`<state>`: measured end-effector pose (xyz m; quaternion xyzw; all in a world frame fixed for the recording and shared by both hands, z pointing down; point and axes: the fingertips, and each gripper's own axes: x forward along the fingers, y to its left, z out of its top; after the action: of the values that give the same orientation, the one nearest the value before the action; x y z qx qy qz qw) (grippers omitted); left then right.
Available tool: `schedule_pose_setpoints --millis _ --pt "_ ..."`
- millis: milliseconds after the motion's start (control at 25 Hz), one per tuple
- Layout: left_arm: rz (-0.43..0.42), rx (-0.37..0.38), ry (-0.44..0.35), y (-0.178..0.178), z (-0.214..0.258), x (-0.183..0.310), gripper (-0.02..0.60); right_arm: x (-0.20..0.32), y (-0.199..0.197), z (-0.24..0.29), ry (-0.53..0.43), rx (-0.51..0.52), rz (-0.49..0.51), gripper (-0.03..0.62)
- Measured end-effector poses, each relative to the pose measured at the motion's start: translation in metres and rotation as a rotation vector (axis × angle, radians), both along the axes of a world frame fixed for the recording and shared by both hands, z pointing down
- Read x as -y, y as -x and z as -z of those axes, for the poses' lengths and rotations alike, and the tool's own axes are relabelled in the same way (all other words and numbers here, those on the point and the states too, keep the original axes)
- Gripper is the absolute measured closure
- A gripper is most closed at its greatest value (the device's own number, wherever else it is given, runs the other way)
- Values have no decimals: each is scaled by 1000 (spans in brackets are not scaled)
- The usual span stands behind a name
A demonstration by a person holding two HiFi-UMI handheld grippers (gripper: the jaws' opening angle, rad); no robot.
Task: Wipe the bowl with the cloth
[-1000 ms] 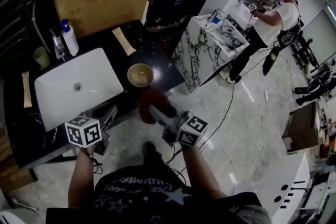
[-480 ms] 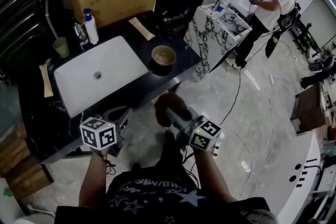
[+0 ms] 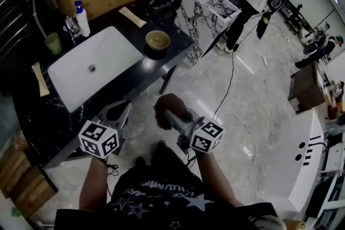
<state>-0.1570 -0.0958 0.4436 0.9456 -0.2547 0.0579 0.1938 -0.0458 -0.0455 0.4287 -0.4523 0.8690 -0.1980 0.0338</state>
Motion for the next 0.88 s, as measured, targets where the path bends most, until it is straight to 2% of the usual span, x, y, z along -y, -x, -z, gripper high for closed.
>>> schedule_pose_setpoints --millis 200,480,880 --pt "11 -14 -18 -2 1 -9 574 -3 4 -1 8 -2 11 542" --pt "0 -18 75 -4 -19 -30 575 -18 12 -23 47 16 61 540" --pt "18 18 69 -43 -12 -103 574 -84 -34 -14 47 41 39 541"
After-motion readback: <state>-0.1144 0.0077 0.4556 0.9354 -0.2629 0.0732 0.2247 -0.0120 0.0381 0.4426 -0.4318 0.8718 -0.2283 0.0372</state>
